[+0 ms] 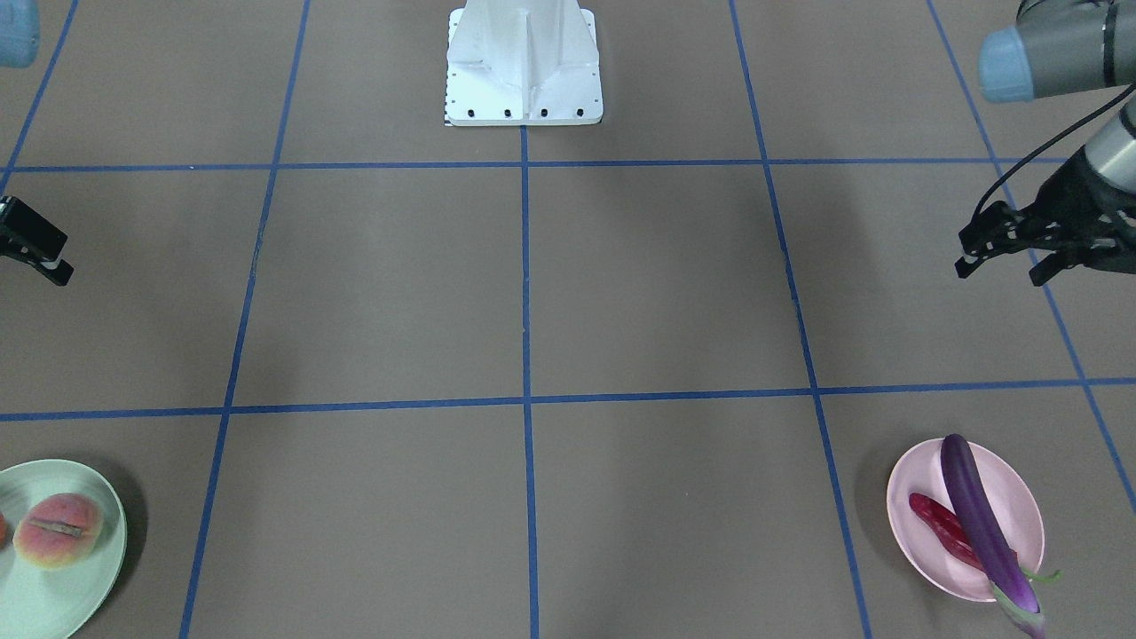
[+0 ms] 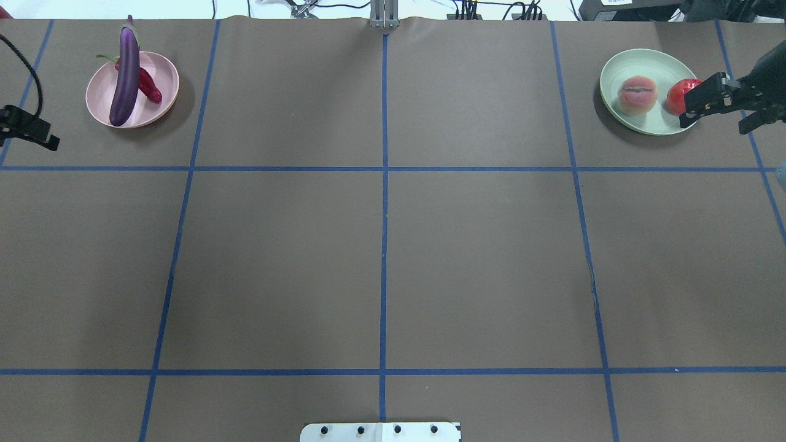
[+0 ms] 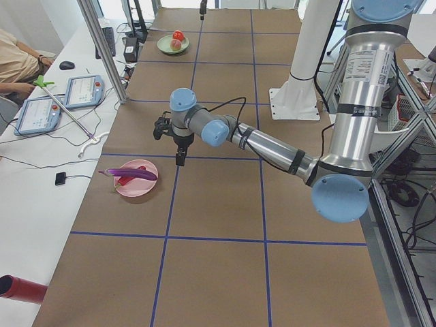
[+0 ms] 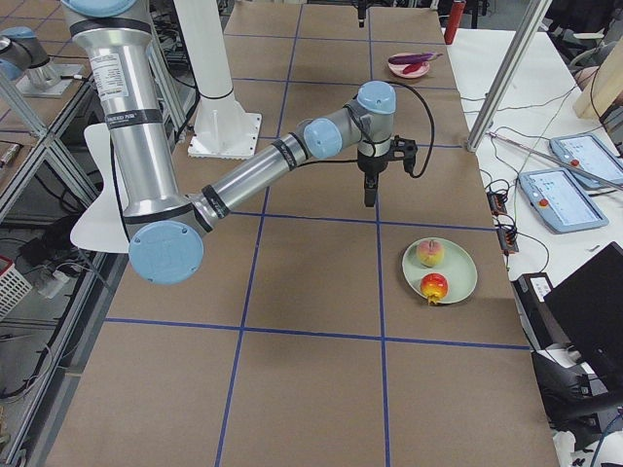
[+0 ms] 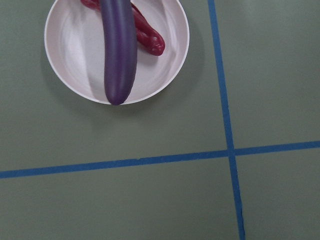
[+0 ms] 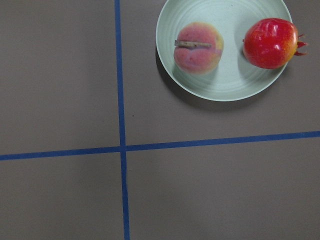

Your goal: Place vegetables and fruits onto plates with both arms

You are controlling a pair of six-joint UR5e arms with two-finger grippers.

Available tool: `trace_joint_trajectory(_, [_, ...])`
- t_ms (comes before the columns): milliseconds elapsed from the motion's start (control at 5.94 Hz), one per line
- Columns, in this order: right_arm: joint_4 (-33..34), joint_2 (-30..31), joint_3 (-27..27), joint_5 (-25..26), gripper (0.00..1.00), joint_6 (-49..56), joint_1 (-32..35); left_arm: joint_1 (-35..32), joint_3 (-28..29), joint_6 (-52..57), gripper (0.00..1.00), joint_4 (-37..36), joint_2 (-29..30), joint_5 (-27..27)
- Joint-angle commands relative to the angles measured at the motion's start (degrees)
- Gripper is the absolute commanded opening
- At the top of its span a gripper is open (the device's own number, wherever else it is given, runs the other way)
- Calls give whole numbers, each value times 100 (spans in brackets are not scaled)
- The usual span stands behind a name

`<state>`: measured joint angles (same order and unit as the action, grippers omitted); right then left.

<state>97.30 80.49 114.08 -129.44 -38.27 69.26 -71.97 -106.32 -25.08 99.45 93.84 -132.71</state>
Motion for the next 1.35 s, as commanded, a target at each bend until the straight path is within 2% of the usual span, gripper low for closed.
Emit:
trace_joint_trajectory(0, [-27, 605, 254, -19, 100, 518, 348, -493, -21, 819, 100, -4, -506, -132])
trace_joint_trajectory(505, [-36, 1493, 212, -554, 100, 1826, 973, -494, -144, 750, 100, -48, -560, -106])
trace_joint_trajectory(674, [-36, 1774, 29, -512, 100, 2407, 992, -494, -283, 742, 100, -370, -551, -114])
trace_joint_trajectory(842, [-27, 1794, -95, -538, 100, 2734, 1132, -494, -624, 829, 100, -1174, -482, -106])
trace_joint_trajectory(1011, [-44, 1803, -357, -512, 100, 2790, 1133, -511, -723, 838, 100, -1278, -533, -114])
trace_joint_trajectory(1179, [-332, 1812, -430, -529, 100, 2816, 1168, -572, -785, 960, 100, -1287, -568, -132])
